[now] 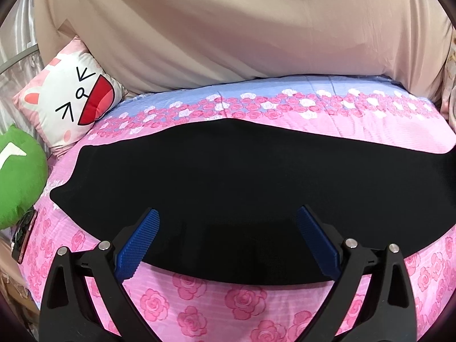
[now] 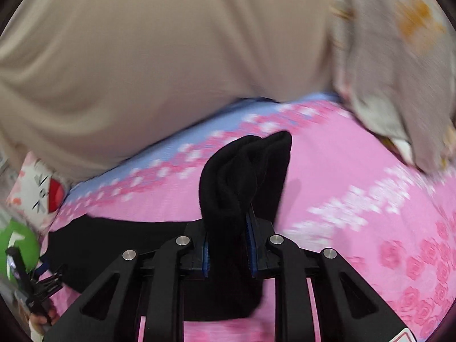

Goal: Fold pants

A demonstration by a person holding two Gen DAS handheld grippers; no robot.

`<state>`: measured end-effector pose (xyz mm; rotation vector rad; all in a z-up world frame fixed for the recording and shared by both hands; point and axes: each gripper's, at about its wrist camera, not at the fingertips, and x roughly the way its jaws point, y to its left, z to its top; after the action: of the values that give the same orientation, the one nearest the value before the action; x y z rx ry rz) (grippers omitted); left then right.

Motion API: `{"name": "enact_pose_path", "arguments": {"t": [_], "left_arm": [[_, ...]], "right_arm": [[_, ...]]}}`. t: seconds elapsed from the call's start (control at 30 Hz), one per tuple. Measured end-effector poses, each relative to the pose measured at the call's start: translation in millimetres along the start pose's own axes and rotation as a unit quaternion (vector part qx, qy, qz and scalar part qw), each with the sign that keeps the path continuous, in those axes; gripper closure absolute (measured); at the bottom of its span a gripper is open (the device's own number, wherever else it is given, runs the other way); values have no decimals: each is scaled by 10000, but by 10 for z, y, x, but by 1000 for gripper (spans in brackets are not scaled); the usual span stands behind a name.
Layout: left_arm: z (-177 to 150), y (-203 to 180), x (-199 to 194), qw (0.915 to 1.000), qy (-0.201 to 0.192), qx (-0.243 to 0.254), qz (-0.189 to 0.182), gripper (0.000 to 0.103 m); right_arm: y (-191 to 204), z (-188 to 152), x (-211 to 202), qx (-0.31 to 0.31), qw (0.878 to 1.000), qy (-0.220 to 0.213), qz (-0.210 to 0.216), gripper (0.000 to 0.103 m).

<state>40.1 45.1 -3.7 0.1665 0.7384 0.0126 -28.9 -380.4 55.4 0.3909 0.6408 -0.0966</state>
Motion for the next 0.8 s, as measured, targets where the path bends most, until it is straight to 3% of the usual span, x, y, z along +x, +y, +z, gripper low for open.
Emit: {"name": "enact_pose_path", "arguments": {"t": [0.13, 0.33, 0.57, 0.7, 0.8], "left_arm": [[-51, 190, -35, 9999, -29, -137, -48, 8], [-142, 578, -58, 9995, -36, -318, 32, 8], [-279, 983, -37, 9987, 20, -488, 177, 7], [-324, 1086, 17, 9977, 120, -655, 91, 7], [-334, 1088, 29, 9972, 135, -740, 14, 7]], "right_arm": [[884, -54, 207, -718, 9962, 178, 468, 84], [2101, -563, 802, -1506, 9784, 890, 1098, 84], [2527, -1140, 1334, -2011, 9636, 1537, 865, 79], [2523, -1247, 1360, -2098, 9629, 1520, 757, 78], [2497, -1206, 1306, -2194, 9616, 1506, 674, 85]]}}
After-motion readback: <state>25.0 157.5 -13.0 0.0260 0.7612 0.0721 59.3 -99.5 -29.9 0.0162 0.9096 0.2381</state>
